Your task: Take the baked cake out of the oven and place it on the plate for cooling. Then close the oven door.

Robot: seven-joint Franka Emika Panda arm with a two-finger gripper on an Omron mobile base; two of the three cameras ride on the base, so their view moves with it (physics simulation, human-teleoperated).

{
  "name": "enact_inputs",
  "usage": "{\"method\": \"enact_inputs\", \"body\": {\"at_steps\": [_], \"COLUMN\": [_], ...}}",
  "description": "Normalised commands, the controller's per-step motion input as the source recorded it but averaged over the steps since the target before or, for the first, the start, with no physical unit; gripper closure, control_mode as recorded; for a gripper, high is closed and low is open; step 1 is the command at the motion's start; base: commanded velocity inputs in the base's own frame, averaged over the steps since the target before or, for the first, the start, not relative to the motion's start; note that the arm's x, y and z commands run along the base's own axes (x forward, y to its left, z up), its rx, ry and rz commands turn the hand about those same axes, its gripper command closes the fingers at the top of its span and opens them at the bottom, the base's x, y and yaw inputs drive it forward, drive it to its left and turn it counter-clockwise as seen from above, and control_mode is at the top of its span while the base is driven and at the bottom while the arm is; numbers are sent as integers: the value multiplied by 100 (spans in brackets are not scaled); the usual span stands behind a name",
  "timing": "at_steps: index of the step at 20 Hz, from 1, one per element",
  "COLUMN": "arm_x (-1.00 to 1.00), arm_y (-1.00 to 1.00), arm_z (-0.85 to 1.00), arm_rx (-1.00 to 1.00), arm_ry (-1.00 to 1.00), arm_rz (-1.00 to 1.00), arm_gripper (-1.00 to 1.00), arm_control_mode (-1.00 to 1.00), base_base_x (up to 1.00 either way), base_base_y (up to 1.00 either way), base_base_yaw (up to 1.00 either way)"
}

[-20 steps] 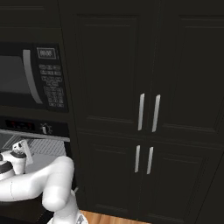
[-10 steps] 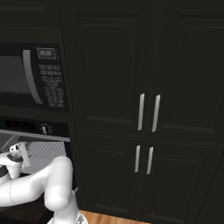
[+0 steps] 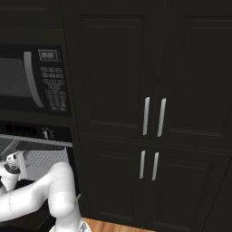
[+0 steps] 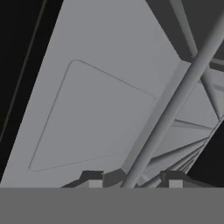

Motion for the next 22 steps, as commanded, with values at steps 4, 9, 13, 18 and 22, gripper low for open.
{"method": "enact_inputs", "body": {"at_steps": [4,9,13,18,22], "arm_x": [-66,-64,-63,-61,-60], "arm_y": [7,10,10,10,10], "arm_z": [-63,-64,-63,-62,-62], "arm_rx": [-1,-3,-1,-1,-1], "arm_ry": [0,1,2,7,8], "arm_rz": [-5,-7,-7,-8,-8], "arm_gripper": [100,100,100,100,100], "arm_control_mode": [-100,-100,-100,-100,-100], "base_base_x": [0,0,0,0,0], "base_base_y": [0,0,0,0,0], "base_base_yaw": [0,0,0,0,0]}}
